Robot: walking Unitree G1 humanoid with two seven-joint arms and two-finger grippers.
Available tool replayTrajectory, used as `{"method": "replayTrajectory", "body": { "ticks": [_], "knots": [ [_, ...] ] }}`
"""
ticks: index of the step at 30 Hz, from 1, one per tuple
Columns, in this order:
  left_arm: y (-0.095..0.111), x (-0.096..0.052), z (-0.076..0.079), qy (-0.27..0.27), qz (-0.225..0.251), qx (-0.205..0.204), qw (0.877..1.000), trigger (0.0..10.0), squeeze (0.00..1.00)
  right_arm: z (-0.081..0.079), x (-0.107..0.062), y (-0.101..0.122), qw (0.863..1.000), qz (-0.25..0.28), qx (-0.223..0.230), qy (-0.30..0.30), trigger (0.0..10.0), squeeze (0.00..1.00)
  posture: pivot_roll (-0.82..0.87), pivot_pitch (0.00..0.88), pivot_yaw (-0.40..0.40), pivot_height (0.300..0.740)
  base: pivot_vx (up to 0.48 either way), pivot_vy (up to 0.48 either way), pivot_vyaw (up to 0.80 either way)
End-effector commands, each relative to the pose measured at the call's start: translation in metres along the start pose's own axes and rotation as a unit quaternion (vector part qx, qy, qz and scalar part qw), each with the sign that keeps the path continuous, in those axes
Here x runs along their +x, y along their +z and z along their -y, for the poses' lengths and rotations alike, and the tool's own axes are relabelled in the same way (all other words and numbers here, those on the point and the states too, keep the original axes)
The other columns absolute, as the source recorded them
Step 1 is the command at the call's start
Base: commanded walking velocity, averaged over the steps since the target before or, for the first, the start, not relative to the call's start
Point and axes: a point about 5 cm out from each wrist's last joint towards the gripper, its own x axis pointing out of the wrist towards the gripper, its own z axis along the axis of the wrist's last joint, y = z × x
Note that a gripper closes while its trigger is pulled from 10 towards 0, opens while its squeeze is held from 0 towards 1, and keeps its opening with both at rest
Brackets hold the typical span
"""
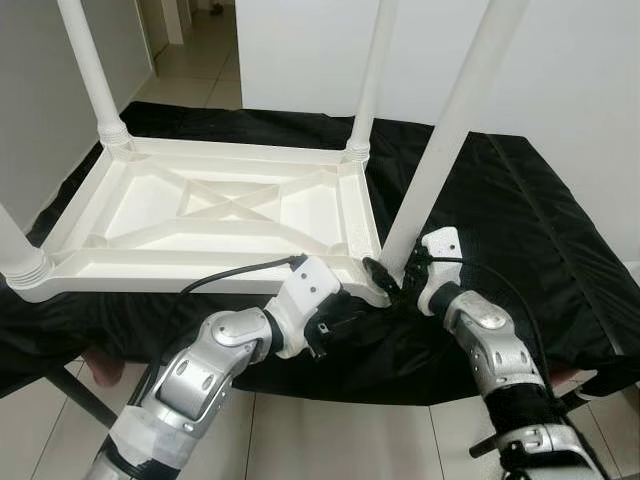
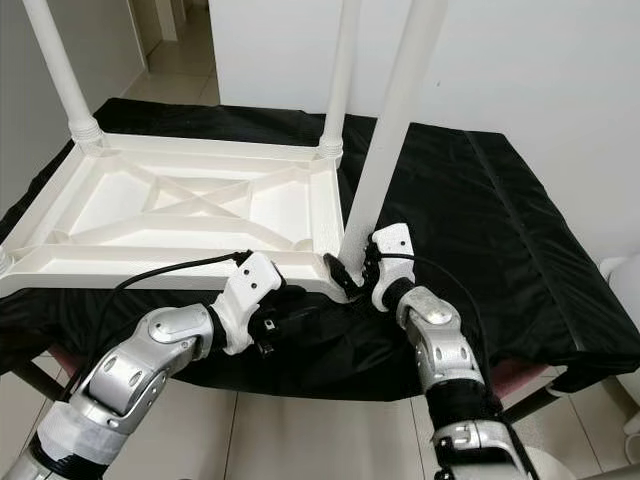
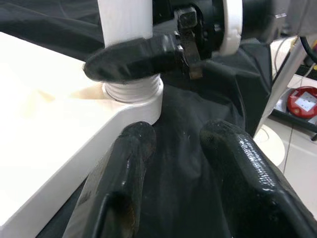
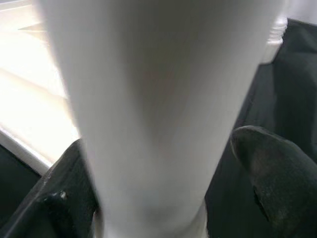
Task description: Building children table
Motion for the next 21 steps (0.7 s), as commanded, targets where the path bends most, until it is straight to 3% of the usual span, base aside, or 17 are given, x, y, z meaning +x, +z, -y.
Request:
{"method": "replayTrajectory", "body": {
  "ticks": [1,2,4,6,17,18,21],
  "knots": [
    [-0.0002,0.0004,-0.0024,0.003,-0.005,0.001,1.0,10.0,0.0,0.0028,-0.0002,-0.0016,1.0,-0.003,-0.005,0.005,10.0,0.0,0.05,0.023,-0.049,0.74,0.0,0.0,0.0],
    [-0.0001,0.0006,-0.0023,0.003,-0.005,0.001,1.0,10.0,0.0,0.0041,0.0008,-0.0014,1.0,-0.003,-0.006,0.007,4.8,0.0,0.05,0.023,-0.05,0.74,0.0,0.0,0.0],
    [0.0,0.0007,-0.0022,0.003,-0.005,0.001,1.0,10.0,0.0,0.0048,0.0013,-0.0014,1.0,-0.003,-0.007,0.01,4.8,0.0,0.05,0.023,-0.05,0.74,0.0,0.0,0.0],
    [0.0001,0.0011,-0.0025,0.003,-0.005,0.001,1.0,10.0,0.0,0.0072,0.0027,-0.0019,1.0,-0.004,-0.007,0.015,0.0,0.0,0.05,0.023,-0.053,0.74,0.0,0.0,0.0],
    [0.0001,0.0013,-0.0016,0.004,-0.003,0.0,1.0,10.0,0.0,0.0075,0.0021,-0.0088,0.999,-0.007,0.016,0.032,0.0,0.0,0.04,0.025,-0.056,0.74,0.0,0.0,0.0],
    [0.0002,0.0014,-0.0014,0.004,-0.003,0.0,1.0,10.0,0.0,0.006,0.0024,-0.0093,0.999,-0.005,0.022,0.03,10.0,0.0,0.04,0.026,-0.057,0.74,0.0,0.0,0.0],
    [0.0,0.0013,-0.0007,0.004,-0.003,-0.001,1.0,10.0,0.0,0.0027,0.0035,-0.0087,0.999,-0.001,0.045,0.022,10.0,0.0,0.04,0.028,-0.059,0.74,0.0,0.0,0.0]
  ]
}}
